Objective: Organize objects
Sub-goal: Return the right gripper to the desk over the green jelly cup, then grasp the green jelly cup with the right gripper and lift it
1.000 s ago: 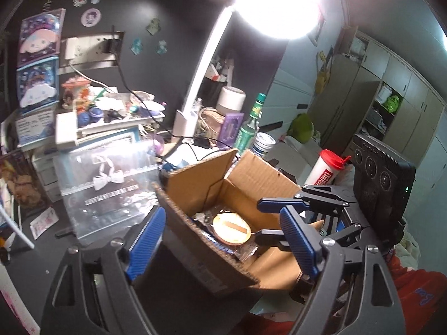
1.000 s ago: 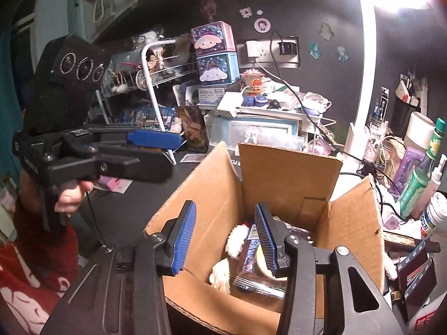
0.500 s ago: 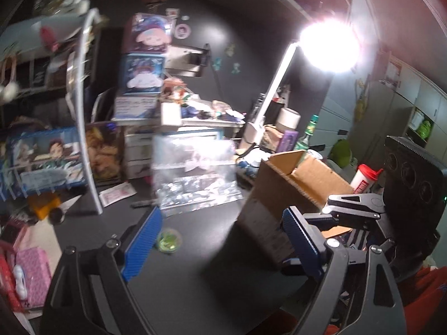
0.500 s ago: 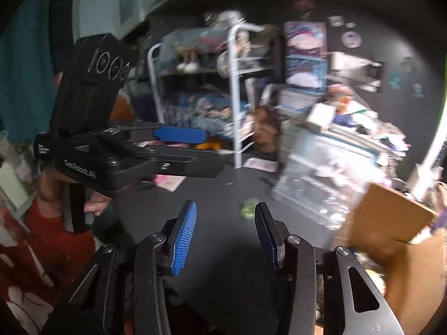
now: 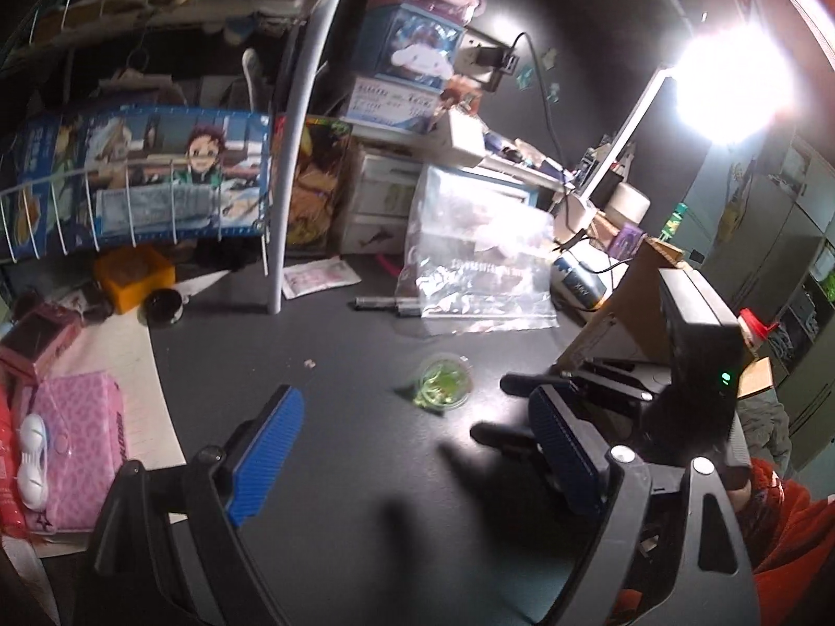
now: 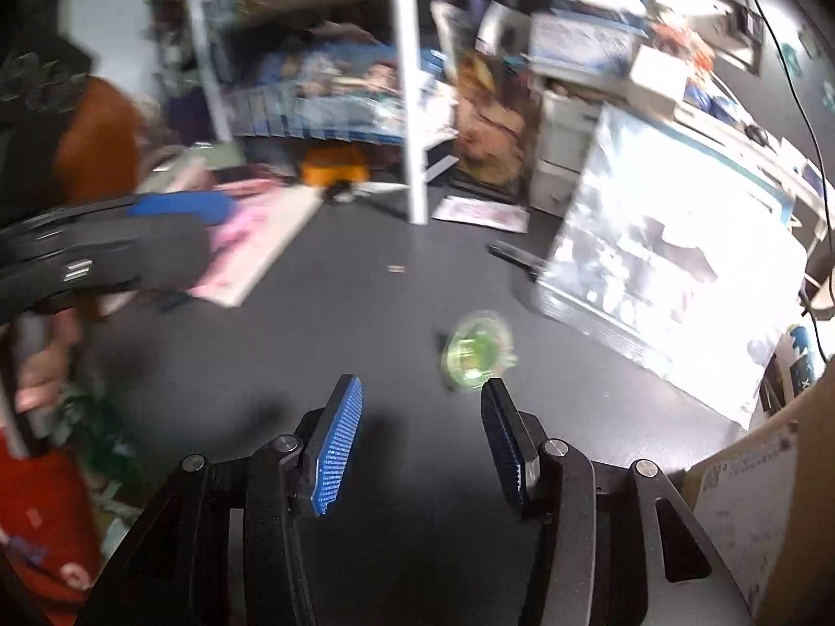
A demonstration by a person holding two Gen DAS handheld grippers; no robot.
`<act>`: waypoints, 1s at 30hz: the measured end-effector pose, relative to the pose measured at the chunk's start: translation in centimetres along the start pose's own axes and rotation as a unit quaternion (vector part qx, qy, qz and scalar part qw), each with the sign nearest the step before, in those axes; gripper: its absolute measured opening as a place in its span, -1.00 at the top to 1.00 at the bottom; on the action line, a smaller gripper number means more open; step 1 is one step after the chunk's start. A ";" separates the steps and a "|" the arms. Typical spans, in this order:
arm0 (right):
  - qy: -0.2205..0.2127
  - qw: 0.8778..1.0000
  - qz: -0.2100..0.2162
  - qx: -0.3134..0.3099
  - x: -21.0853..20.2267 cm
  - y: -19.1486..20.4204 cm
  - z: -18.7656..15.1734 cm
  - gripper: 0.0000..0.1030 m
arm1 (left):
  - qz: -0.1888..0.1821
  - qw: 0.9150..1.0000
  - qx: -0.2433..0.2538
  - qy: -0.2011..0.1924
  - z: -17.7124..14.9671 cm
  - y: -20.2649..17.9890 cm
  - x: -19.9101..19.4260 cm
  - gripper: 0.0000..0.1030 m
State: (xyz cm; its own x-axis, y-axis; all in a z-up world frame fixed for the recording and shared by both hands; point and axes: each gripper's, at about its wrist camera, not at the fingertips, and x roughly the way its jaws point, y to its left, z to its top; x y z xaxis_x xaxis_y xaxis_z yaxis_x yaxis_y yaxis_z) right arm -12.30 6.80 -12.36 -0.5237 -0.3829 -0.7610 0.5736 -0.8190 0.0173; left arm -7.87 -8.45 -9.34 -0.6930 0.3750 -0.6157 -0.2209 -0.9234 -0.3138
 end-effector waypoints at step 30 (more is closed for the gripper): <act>0.028 0.999 0.018 -0.010 3.0 -1.1 0.6 0.54 | -0.031 0.999 -0.014 0.037 0.2 1.3 3.4 -0.68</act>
State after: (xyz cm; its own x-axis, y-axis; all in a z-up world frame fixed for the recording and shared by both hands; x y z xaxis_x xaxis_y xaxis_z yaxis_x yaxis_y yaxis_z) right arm -14.91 6.30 -14.24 -0.4670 -0.3875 -0.7948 0.6047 -0.7958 0.0327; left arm -10.70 -8.39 -11.69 -0.6257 0.4378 -0.6456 -0.2419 -0.8958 -0.3730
